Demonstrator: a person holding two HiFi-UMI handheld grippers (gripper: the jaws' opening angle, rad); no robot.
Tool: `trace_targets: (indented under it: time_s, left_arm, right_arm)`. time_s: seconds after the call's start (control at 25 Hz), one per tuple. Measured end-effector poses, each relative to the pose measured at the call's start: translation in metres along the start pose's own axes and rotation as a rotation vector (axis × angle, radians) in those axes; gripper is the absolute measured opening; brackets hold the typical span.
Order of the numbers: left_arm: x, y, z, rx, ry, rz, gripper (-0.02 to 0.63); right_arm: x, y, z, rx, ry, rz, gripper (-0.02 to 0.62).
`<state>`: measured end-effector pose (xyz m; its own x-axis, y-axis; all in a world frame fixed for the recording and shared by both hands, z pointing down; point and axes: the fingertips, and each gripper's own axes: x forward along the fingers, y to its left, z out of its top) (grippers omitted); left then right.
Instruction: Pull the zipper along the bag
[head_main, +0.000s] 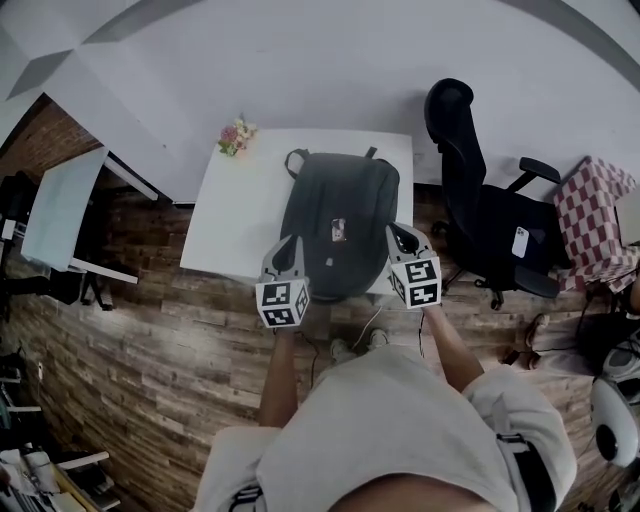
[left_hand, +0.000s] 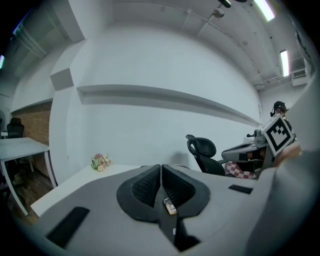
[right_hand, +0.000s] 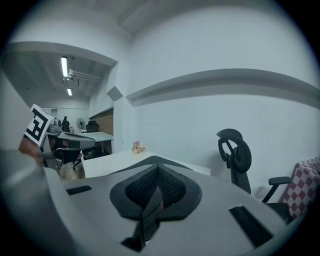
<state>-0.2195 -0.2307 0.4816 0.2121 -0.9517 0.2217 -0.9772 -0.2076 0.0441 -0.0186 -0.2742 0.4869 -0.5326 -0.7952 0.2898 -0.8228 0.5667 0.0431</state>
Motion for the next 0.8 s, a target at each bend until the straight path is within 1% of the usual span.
trace_targets:
  time_s: [0.16,0.44,0.8]
  left_arm:
    - [0.006,0.003,0.018,0.026,-0.028,0.009,0.034]
    - [0.009,0.009,0.035,0.03,-0.059,0.024,0.029]
    - [0.013,0.011,0.032,0.013,-0.055,0.03,0.029]
  right_arm:
    - [0.004,-0.009,0.016,0.002,-0.03,-0.007,0.014]
    - [0.005,-0.012,0.036,0.003,-0.071,-0.007,0.014]
    - [0.008,-0.016,0.041,-0.003,-0.076,-0.011,0.014]
